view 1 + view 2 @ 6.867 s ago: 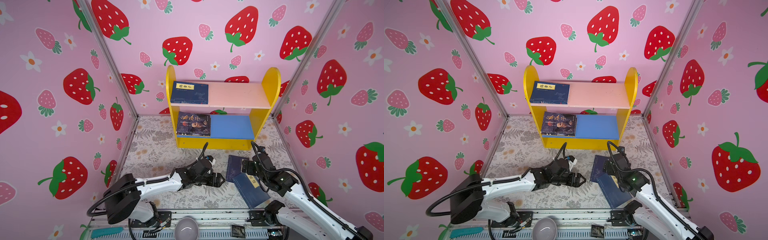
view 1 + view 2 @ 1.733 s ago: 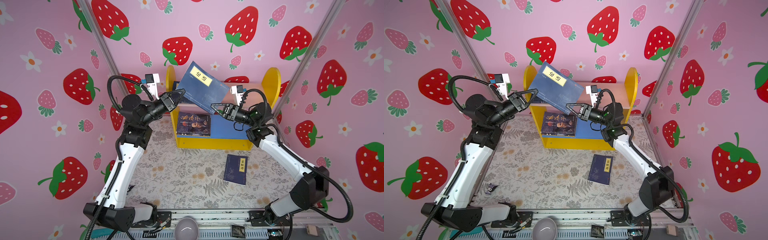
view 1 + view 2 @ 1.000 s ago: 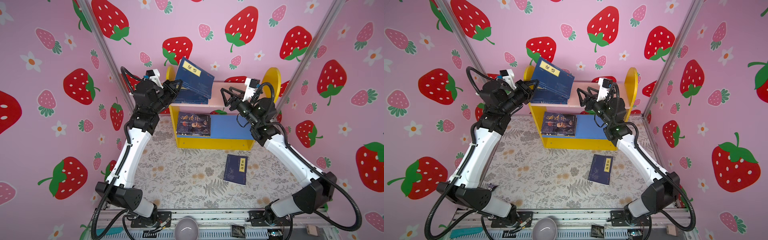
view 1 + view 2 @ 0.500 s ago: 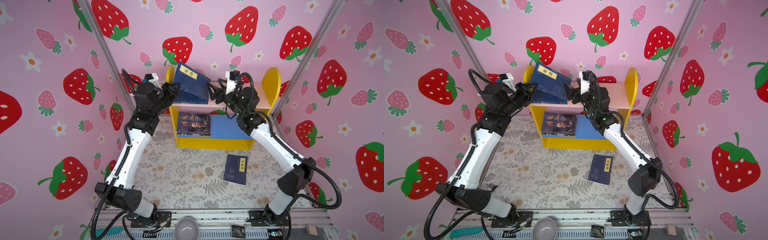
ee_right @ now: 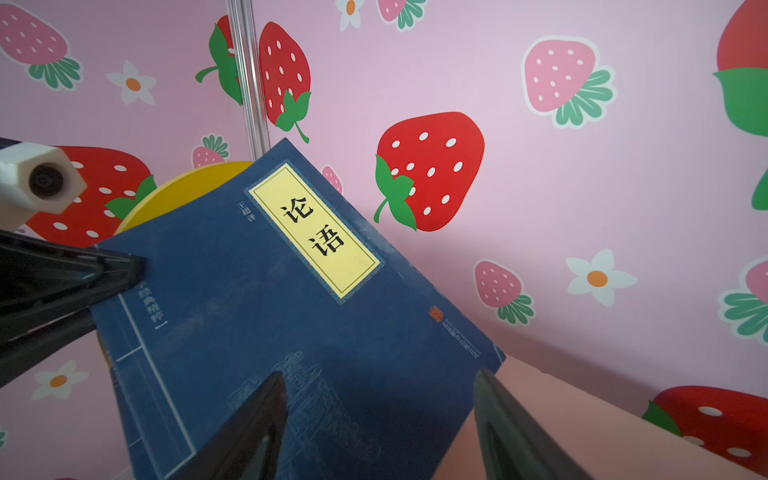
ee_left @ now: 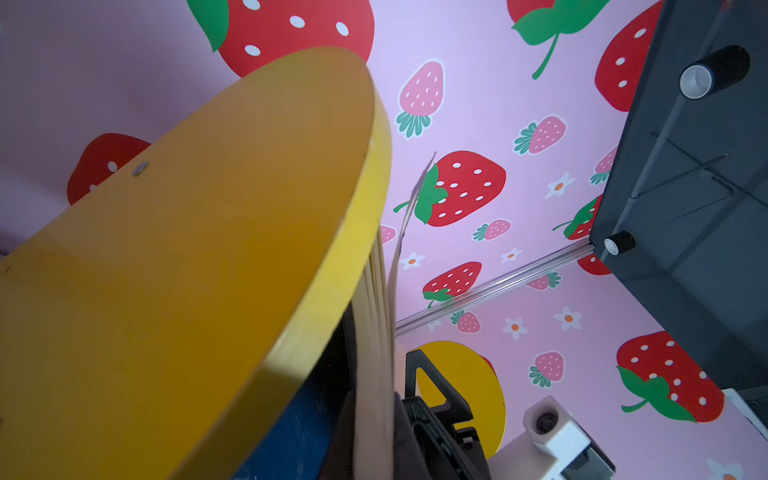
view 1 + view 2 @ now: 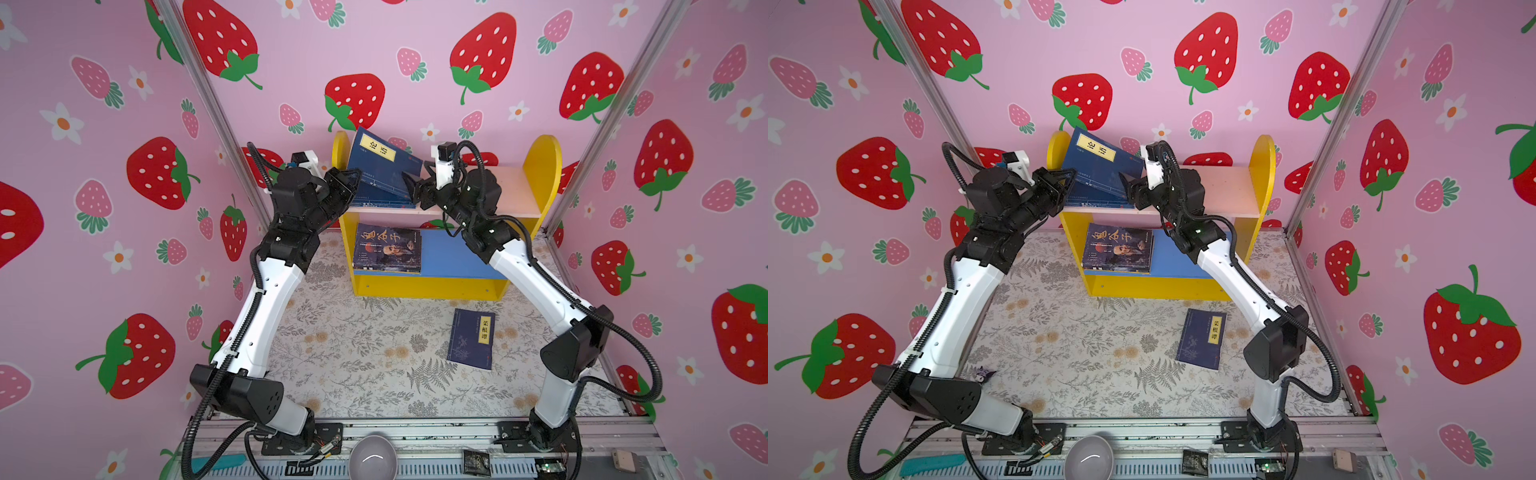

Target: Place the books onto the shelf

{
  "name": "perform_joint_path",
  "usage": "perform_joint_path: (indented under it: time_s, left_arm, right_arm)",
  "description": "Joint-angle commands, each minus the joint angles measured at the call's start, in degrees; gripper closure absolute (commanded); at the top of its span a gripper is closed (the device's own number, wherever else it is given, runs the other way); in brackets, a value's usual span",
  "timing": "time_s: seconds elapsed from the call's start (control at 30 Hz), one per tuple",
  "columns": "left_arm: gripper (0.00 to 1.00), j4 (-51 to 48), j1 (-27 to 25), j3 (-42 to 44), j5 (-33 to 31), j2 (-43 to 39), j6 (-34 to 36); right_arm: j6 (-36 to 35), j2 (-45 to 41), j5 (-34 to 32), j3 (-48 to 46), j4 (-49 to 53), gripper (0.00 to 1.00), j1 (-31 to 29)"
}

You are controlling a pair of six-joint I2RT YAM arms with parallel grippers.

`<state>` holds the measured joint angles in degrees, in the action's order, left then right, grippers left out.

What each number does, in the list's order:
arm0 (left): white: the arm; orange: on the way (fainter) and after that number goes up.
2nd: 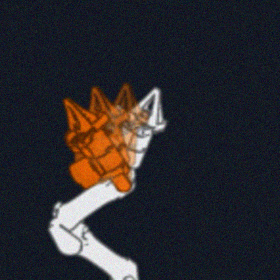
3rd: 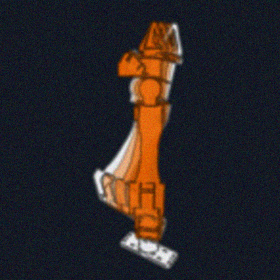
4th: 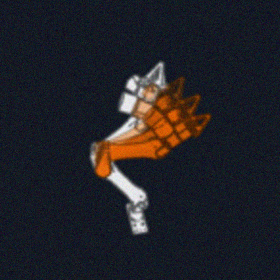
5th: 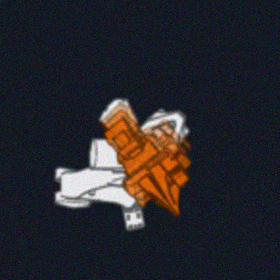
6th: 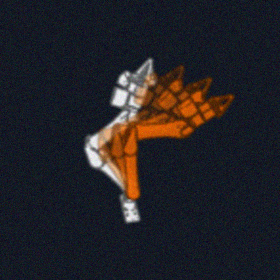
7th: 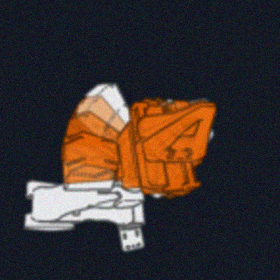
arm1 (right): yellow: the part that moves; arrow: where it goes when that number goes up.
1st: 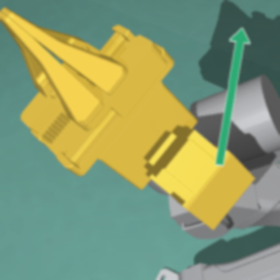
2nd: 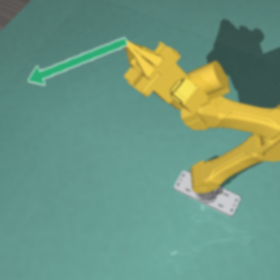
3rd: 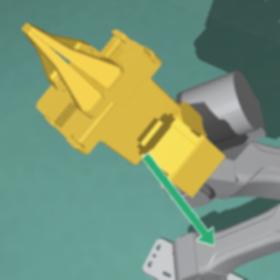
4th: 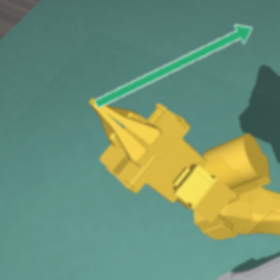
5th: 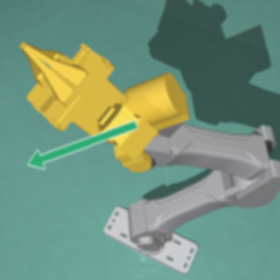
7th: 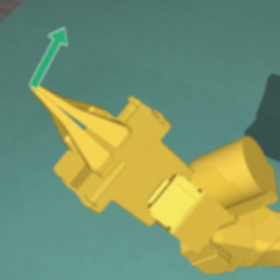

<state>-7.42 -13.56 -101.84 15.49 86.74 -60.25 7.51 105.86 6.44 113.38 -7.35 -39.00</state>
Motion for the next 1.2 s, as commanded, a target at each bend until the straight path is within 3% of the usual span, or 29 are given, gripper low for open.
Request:
perform_joint_path:
  time_s: [0.0, 0.67, 1.0, 1.1, 1.17]
  left_arm:
    - [1.0, 2.7, 0.0, 0.5, 0.2, -2.0, -0.3]
    - [1.0, 3.5, 1.1, 3.1, 2.0, -3.9, -2.2]
    - [1.0, 2.1, 1.1, 3.3, 0.8, -3.9, -0.9]
    - [0.95, 0.7, 1.1, 2.6, 1.0, -3.3, -0.4]
    - [0.87, 0.4, 1.1, 2.4, 1.4, -3.0, -0.4]
  right_arm:
    - [-1.9, -0.4, 0.0, 1.8, 0.3, 0.26, -0.3]
    - [-1.1, -1.2, -0.2, 1.7, 0.4, 0.23, -0.5]
    - [-3.9, 1.8, -2.0, 2.0, 5.6, 0.25, -2.0]
    - [-3.7, 1.2, -2.4, -1.0, 4.8, 0.25, -2.3]
    - [-3.4, 1.2, -2.7, -1.9, 5.0, 0.26, -2.3]
